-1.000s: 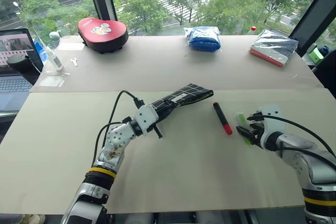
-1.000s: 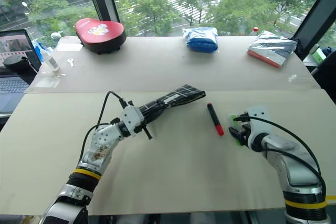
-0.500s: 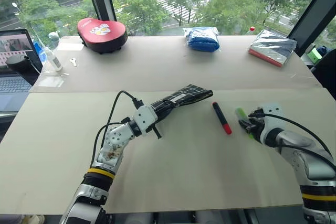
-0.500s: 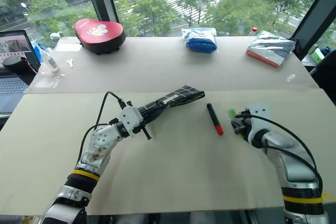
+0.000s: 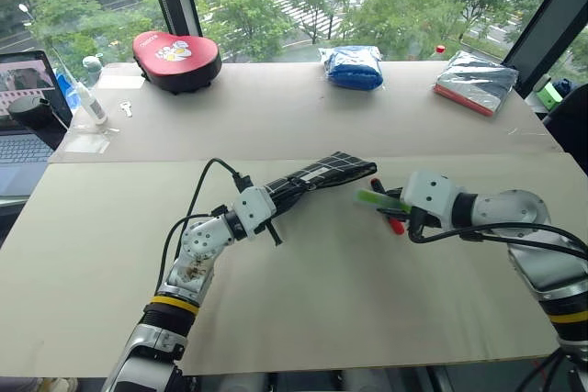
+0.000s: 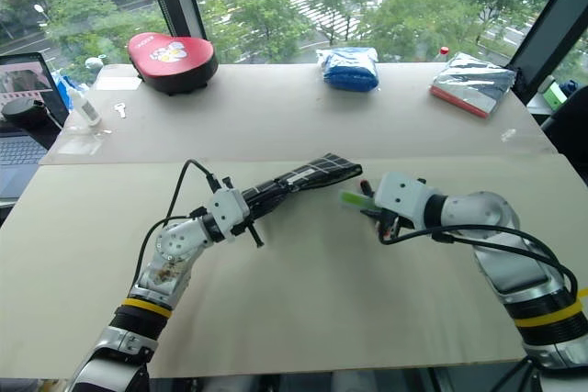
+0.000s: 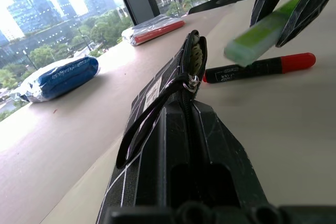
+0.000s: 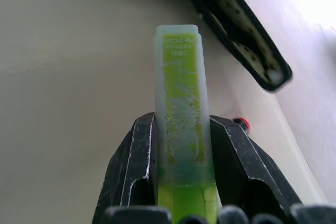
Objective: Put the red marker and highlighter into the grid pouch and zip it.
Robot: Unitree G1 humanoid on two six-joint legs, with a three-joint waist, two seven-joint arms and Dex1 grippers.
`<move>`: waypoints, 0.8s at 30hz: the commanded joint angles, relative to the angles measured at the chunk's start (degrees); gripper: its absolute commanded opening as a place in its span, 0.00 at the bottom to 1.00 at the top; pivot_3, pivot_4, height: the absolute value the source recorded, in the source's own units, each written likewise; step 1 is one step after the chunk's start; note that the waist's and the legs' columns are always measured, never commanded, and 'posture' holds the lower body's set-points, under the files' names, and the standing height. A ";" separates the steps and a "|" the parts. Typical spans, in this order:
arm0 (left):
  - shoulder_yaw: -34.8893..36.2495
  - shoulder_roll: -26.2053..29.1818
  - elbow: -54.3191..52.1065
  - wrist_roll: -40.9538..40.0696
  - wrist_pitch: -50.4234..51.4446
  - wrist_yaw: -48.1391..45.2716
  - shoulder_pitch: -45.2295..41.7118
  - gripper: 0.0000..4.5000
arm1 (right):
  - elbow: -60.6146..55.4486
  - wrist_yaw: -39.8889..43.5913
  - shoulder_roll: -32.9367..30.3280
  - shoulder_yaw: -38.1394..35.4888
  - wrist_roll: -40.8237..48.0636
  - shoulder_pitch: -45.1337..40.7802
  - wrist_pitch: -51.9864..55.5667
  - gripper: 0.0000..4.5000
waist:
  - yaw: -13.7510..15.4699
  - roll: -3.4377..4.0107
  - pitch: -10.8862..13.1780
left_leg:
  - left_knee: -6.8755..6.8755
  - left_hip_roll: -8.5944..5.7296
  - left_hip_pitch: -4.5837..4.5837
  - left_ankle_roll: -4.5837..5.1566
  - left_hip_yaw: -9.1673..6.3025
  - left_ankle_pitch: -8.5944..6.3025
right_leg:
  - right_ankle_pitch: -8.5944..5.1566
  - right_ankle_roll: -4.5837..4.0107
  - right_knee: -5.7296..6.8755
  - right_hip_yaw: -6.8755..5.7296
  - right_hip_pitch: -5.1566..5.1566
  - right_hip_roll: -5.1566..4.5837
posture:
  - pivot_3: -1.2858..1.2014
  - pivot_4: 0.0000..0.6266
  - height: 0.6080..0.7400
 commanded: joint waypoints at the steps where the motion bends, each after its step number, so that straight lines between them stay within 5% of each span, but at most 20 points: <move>1: 0.08 0.09 -2.67 -0.63 0.12 -0.20 0.11 0.00 | 1.58 0.41 0.77 -1.05 -1.03 -2.27 -2.34 0.23 | 0.06 0.00 0.00 | 0.00 0.00 0.00 -0.02 -0.01 0.01 | 0.00 0.00 -0.01 -0.01 0.00 0.00 | 0.52 0.24 1.00; 9: -0.13 1.27 -3.01 0.15 -0.28 -0.61 0.70 0.00 | 0.07 6.95 -0.22 -8.53 9.46 -1.60 3.22 0.23 | 0.16 0.00 0.00 | 0.00 0.01 -0.05 0.01 -0.02 -0.01 | 0.00 0.00 -0.05 -0.01 -0.01 -0.01 | 0.52 0.24 1.00; 24: -0.56 1.27 -3.81 0.20 -0.09 -0.65 0.87 0.00 | 8.93 4.48 2.33 -5.54 3.29 -6.25 1.90 0.23 | 0.14 0.00 0.00 | -0.01 0.01 -0.04 0.00 -0.01 -0.01 | 0.00 -0.01 -0.02 -0.01 -0.04 -0.01 | 0.52 0.24 1.00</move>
